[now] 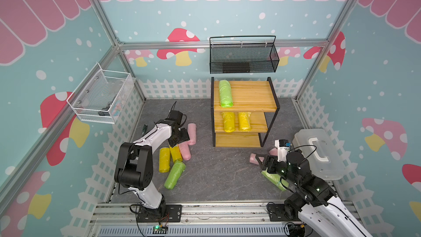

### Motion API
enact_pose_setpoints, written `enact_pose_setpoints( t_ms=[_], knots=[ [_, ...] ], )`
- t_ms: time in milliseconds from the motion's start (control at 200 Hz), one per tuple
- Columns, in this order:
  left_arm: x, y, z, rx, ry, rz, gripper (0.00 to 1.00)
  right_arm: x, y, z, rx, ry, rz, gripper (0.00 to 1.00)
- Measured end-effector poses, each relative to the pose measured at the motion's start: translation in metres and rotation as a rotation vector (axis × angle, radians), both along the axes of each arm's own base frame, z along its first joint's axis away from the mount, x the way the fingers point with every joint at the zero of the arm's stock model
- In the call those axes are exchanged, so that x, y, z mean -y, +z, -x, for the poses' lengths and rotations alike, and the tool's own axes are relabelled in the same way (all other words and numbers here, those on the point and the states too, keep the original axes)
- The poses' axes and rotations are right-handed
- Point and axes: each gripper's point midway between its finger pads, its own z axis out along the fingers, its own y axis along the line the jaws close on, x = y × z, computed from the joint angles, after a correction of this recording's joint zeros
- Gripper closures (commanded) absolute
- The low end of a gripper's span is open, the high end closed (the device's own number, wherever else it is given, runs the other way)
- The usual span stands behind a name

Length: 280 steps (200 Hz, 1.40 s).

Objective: Sort the rolls of trash bags by color and place them on the shelf
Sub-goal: Pick up the roll of trash bags from the center of the board.

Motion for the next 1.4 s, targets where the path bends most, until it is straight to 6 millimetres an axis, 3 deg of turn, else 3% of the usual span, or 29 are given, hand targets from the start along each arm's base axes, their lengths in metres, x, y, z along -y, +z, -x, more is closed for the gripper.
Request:
enact_pose_setpoints(
  t_ms=[755, 1081, 1281, 1401],
  knots=[
    [-0.005, -0.031, -0.011, -0.064, 0.019, -0.003, 0.40, 0.002, -0.022, 0.003, -0.054, -0.017, -0.003, 0.24],
    [-0.001, -0.046, -0.013, -0.098, 0.021, 0.013, 0.45, 0.001, -0.020, 0.005, -0.049, -0.014, -0.017, 0.24],
    [0.000, -0.046, -0.013, -0.098, 0.035, 0.025, 0.67, 0.002, -0.020, 0.007, -0.046, -0.014, -0.020, 0.23],
    [0.002, -0.043, -0.014, -0.088, 0.040, 0.039, 0.73, 0.004, -0.021, 0.009, -0.051, -0.015, -0.016, 0.23]
  ],
)
